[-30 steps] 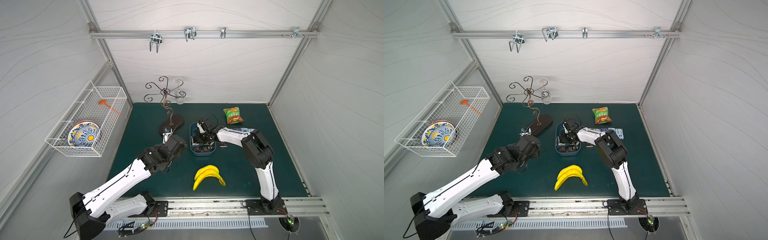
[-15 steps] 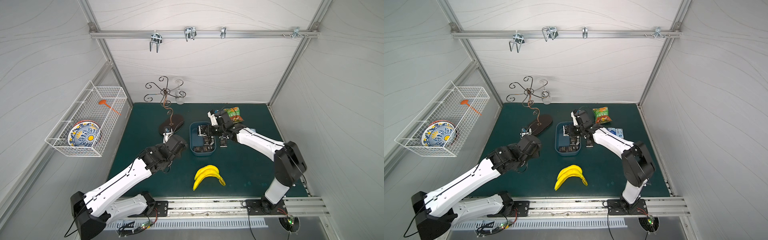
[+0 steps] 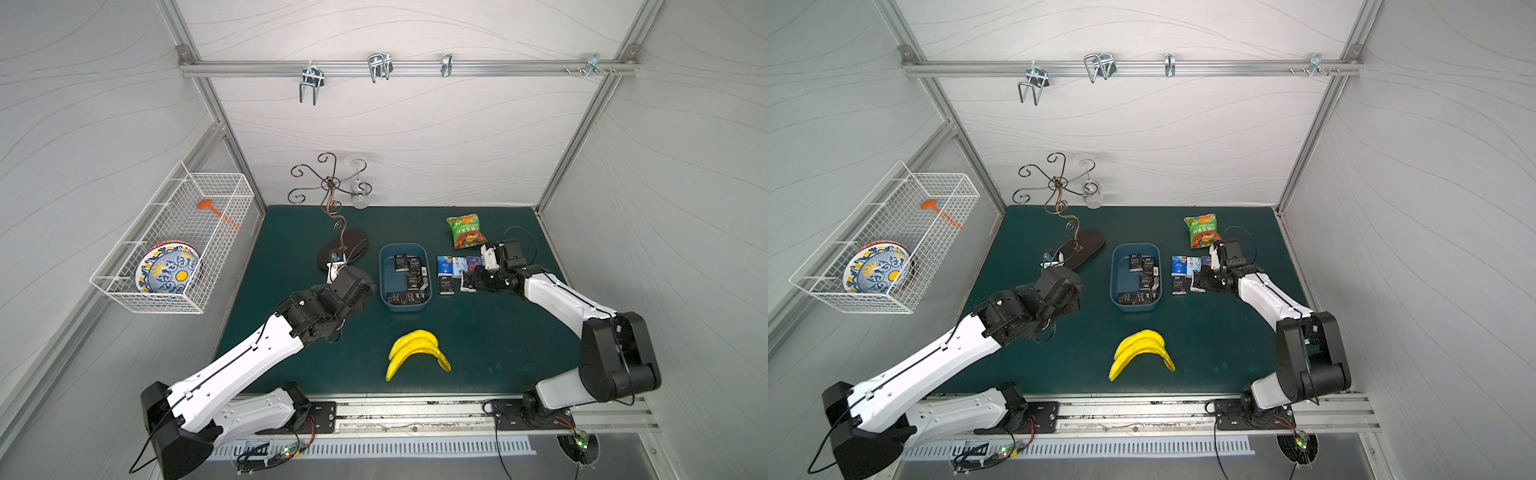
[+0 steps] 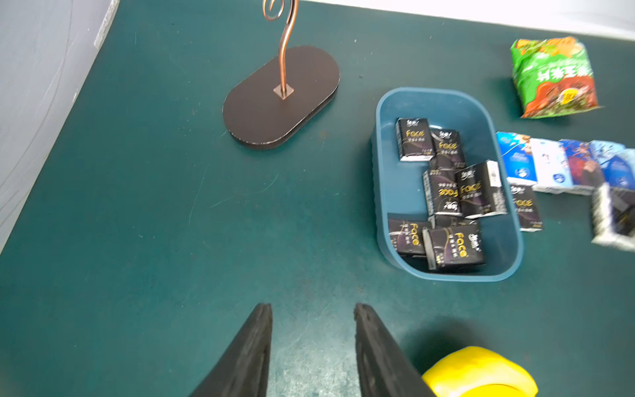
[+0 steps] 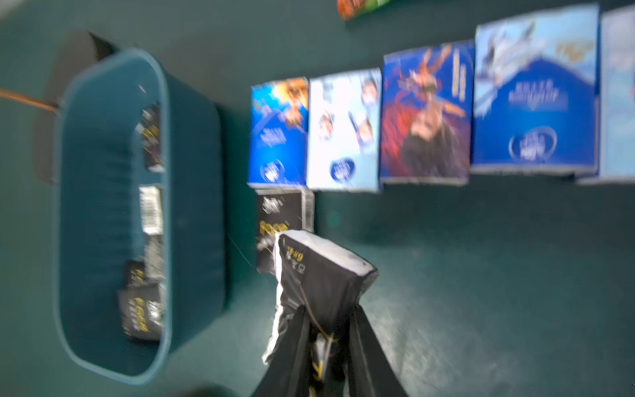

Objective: Take the pocket tissues out of the storage box
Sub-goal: Place the pocket tissues at the center of the board.

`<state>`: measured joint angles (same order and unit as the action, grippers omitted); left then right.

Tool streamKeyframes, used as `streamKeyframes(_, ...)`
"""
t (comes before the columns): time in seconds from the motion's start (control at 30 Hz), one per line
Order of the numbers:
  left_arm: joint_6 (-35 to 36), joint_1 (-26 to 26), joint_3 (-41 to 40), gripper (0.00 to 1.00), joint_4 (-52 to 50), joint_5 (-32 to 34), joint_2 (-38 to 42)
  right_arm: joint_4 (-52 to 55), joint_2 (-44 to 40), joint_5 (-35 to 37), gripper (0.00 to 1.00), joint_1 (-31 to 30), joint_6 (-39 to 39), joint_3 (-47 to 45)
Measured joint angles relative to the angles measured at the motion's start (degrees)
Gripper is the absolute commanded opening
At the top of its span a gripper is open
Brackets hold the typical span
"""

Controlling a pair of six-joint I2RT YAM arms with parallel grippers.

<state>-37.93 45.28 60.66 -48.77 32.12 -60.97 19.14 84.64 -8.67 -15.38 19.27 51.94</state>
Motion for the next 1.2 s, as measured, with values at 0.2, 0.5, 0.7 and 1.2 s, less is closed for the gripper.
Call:
streamKeyframes(0.2, 0.0, 0.0, 0.3, 0.43, -0.4, 0.0, 0.0, -0.2, 5.6, 0.0, 0.22, 0.0, -2.1, 0.0)
streamKeyframes(0.5, 0.0, 0.0, 0.3, 0.43, -0.4, -0.1, -0.1, -0.5, 13.5, 0.5, 0.24, 0.0, -3.9, 4.5)
streamKeyframes(0.7, 0.0, 0.0, 0.4, 0.43, -0.4, -0.1, -0.5, -0.7, 15.9, 0.2, 0.26, 0.0, -4.3, 6.9)
streamKeyframes(1.2, 0.0, 0.0, 0.4, 0.43, -0.3, -0.2, -1.6, -0.7, 16.6, -0.9, 0.36, 0.0, -4.4, 7.4)
